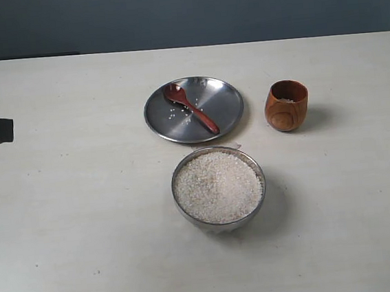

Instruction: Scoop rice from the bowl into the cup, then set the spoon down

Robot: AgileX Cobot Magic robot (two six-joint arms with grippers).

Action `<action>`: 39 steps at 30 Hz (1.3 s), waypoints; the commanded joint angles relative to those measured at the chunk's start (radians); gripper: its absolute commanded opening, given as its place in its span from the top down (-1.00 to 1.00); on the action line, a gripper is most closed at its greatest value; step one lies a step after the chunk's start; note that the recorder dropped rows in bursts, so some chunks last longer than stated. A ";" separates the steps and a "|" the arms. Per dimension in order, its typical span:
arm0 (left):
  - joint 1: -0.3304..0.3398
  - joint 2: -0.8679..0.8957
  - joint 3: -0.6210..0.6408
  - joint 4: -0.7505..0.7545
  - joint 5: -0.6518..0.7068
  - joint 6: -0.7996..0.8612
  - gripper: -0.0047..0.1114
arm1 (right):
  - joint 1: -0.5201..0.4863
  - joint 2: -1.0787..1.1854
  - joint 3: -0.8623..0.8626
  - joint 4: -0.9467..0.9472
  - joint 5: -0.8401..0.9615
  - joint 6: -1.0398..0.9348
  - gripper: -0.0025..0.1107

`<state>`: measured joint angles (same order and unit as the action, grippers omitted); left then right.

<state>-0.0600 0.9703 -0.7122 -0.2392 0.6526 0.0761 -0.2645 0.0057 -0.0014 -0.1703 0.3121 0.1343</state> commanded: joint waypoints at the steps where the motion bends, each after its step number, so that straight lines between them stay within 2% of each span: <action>1: -0.003 0.002 -0.005 -0.003 -0.008 0.000 0.91 | -0.003 -0.006 0.001 0.004 -0.003 0.000 0.97; 17: -0.003 0.002 -0.005 -0.003 -0.008 0.000 0.91 | -0.003 -0.006 0.001 0.013 -0.006 0.000 0.97; 24: -0.003 0.002 -0.005 -0.003 -0.008 0.000 0.91 | -0.003 -0.006 0.001 0.226 -0.008 0.000 0.97; 39: -0.003 0.002 -0.005 -0.003 -0.008 0.000 0.91 | -0.003 -0.006 0.001 0.225 -0.008 0.000 0.97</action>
<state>-0.0600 0.9703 -0.7122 -0.2392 0.6526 0.0761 -0.2645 0.0057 -0.0014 0.0563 0.3121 0.1343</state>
